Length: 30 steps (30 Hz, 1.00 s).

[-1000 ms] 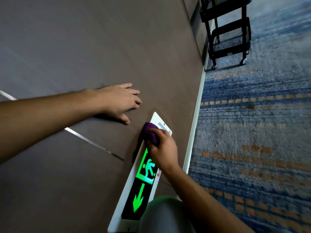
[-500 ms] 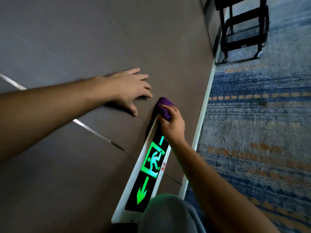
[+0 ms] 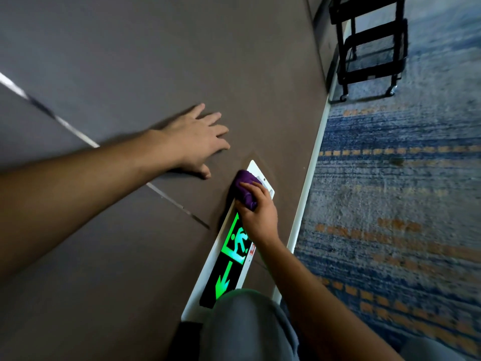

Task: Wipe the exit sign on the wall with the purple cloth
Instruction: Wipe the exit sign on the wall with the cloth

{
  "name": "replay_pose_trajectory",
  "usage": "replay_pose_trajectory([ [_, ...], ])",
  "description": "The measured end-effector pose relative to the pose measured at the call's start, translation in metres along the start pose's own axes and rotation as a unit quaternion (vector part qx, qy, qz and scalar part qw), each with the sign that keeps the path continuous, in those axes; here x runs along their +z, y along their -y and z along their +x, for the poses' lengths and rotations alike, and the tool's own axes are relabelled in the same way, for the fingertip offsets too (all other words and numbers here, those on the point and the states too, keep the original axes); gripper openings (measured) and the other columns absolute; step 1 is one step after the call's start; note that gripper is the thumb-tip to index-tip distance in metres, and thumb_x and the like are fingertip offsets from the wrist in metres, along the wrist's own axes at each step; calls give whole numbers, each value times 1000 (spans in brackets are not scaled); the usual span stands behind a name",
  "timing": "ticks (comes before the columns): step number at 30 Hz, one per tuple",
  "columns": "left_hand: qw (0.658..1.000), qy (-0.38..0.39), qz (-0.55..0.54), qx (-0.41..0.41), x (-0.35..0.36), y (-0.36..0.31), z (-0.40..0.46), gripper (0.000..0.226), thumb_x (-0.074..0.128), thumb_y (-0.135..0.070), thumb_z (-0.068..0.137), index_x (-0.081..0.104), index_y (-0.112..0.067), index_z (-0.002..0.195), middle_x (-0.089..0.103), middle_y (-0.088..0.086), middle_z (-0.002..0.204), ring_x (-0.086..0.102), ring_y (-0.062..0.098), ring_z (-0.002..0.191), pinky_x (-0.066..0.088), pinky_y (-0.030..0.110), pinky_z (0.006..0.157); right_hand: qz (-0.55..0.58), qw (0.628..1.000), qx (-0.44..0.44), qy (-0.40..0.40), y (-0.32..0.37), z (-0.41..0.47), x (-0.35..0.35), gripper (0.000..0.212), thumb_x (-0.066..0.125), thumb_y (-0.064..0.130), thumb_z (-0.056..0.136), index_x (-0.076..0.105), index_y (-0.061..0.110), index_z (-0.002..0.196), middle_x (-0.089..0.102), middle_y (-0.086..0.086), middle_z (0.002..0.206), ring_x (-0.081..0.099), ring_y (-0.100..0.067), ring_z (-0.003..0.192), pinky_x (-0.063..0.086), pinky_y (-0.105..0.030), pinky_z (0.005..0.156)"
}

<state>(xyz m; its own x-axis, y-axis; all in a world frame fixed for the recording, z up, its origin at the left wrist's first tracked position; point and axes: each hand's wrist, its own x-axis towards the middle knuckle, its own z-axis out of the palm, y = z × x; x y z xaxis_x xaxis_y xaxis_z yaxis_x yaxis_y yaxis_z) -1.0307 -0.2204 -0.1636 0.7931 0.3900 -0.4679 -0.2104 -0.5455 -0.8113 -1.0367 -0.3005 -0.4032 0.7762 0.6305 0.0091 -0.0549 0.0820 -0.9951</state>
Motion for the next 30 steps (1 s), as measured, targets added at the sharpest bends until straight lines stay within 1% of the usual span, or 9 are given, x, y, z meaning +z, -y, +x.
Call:
replay_pose_trajectory([
  [4,1000,1,19,-24,9,-19,-25,87,59,-70,84,31,-33,157,26,3,166,10,31,157,9,59,124,6,1000,-12,28,-2,-25,1,52,75,5,90,67,32,133,54,7,147,46,-5,130,40,-29,116],
  [7,998,-18,19,-53,15,-23,-46,87,60,-70,84,30,-32,157,21,4,167,9,32,157,9,60,124,3,999,-18,27,-5,-42,6,50,74,6,91,66,31,134,53,8,148,47,-8,133,40,-25,113],
  [10,996,-36,12,-79,21,-19,-63,87,59,-70,85,29,-32,157,17,5,169,7,32,157,7,59,124,-9,999,-30,30,-9,-61,9,46,77,13,91,67,30,133,56,6,143,52,-14,132,43,-34,115],
  [16,997,-22,20,-67,25,-42,-71,78,57,-67,88,38,-29,154,28,3,165,11,31,157,6,61,124,-19,995,-85,48,-14,-94,9,42,77,19,87,70,29,126,64,3,133,60,-19,123,49,-41,107],
  [21,997,-19,11,-67,33,-48,-81,79,55,-68,88,39,-28,154,24,4,167,9,31,157,6,57,125,98,993,46,-52,-7,-57,-26,50,79,32,88,59,28,133,71,0,119,70,-19,107,56,-39,101],
  [24,996,-30,4,-86,35,-48,-85,79,56,-68,88,39,-28,154,23,4,167,8,31,157,6,56,126,68,994,47,-71,3,-29,-41,48,78,42,87,58,27,129,71,0,114,71,-19,102,61,-36,91],
  [26,996,-36,4,-87,37,-50,-87,78,55,-68,89,37,-29,154,23,4,167,7,31,157,4,57,126,13,998,37,-42,7,-18,-37,61,76,53,86,52,35,138,70,-1,119,72,-22,103,61,-33,88],
  [28,995,-51,9,-82,41,-51,-90,76,50,-69,90,38,-30,154,22,3,168,6,32,157,3,57,126,-14,999,33,-21,7,-13,-27,74,74,58,85,42,43,149,68,-2,133,69,-24,114,57,-39,99],
  [30,995,-65,17,-72,46,-50,-92,71,43,-70,93,39,-34,154,22,2,168,6,32,157,4,57,125,9,999,28,-23,2,-15,-13,70,74,53,88,44,42,151,64,3,143,62,-21,127,50,-33,107],
])
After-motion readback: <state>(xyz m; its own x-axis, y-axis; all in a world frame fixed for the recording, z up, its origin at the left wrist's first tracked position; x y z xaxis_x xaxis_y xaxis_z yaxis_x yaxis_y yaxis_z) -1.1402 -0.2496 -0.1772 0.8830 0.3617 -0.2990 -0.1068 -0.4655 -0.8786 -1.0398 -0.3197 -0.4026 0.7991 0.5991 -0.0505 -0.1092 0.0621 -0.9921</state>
